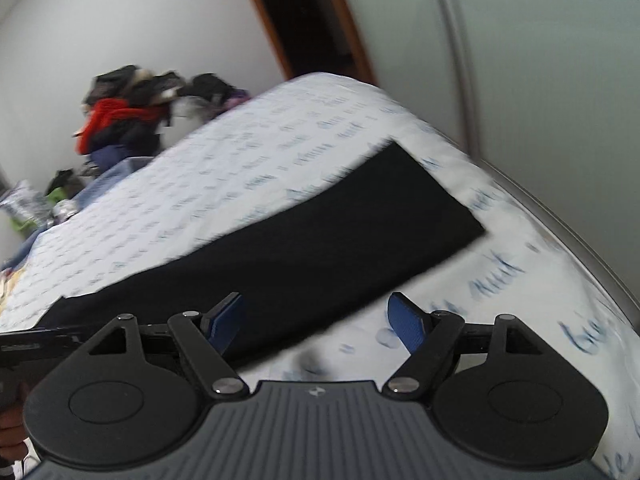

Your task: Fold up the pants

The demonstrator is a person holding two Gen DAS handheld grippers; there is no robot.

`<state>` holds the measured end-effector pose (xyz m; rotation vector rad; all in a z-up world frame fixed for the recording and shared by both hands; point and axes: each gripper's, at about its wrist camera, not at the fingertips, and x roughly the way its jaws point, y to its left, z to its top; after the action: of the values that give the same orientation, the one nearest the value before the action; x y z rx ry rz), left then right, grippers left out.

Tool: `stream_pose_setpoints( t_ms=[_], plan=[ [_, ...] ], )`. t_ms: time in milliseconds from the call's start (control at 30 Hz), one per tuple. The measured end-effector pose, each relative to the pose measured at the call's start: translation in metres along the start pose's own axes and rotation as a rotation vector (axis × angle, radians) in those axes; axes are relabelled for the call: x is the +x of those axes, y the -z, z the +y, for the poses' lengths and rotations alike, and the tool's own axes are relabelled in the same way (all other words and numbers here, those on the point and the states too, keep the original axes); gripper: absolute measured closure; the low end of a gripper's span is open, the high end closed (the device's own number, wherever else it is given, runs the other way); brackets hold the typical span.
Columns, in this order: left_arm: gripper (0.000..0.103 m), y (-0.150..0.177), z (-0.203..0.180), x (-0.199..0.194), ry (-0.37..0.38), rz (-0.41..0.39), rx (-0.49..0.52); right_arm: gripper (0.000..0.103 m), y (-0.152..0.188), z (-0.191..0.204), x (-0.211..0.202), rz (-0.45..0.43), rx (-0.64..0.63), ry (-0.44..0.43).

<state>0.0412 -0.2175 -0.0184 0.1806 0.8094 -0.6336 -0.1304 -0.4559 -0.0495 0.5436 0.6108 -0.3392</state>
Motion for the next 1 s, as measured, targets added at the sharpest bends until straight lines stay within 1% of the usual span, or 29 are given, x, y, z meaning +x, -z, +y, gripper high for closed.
stream_pose_setpoints(
  t_ms=[133,267,433,567,633,667,700,733,800,1000],
  plan=[
    [0.013,-0.005,-0.012,0.007,-0.023,0.021,0.032,0.024,0.006,-0.019,0.009,0.032,0.083,-0.098],
    [0.013,-0.006,-0.017,0.011,-0.061,0.017,0.045,0.023,-0.003,-0.029,0.027,0.014,0.15,-0.177],
    [0.013,-0.008,-0.016,0.013,-0.077,0.022,0.039,0.023,-0.022,-0.041,0.05,-0.024,0.242,-0.225],
    [0.013,-0.009,-0.015,0.016,-0.087,0.03,0.04,0.024,-0.029,-0.046,0.064,-0.046,0.31,-0.234],
    [0.013,-0.009,-0.015,0.017,-0.089,0.035,0.041,0.042,-0.033,-0.045,0.068,-0.054,0.307,-0.209],
    [0.013,-0.009,-0.015,0.017,-0.092,0.035,0.044,0.06,-0.034,-0.044,0.068,-0.05,0.3,-0.184],
    [0.013,-0.009,-0.016,0.018,-0.094,0.035,0.052,0.072,-0.036,-0.044,0.07,-0.046,0.297,-0.162],
    [0.013,-0.009,-0.016,0.018,-0.096,0.034,0.059,0.074,-0.037,-0.044,0.072,-0.043,0.3,-0.153],
    [0.013,-0.009,-0.017,0.018,-0.1,0.035,0.072,0.083,-0.038,-0.045,0.075,-0.044,0.308,-0.149],
    [0.012,-0.01,-0.019,0.019,-0.106,0.036,0.08,0.087,-0.036,-0.041,0.072,-0.058,0.269,-0.121]
  ],
)
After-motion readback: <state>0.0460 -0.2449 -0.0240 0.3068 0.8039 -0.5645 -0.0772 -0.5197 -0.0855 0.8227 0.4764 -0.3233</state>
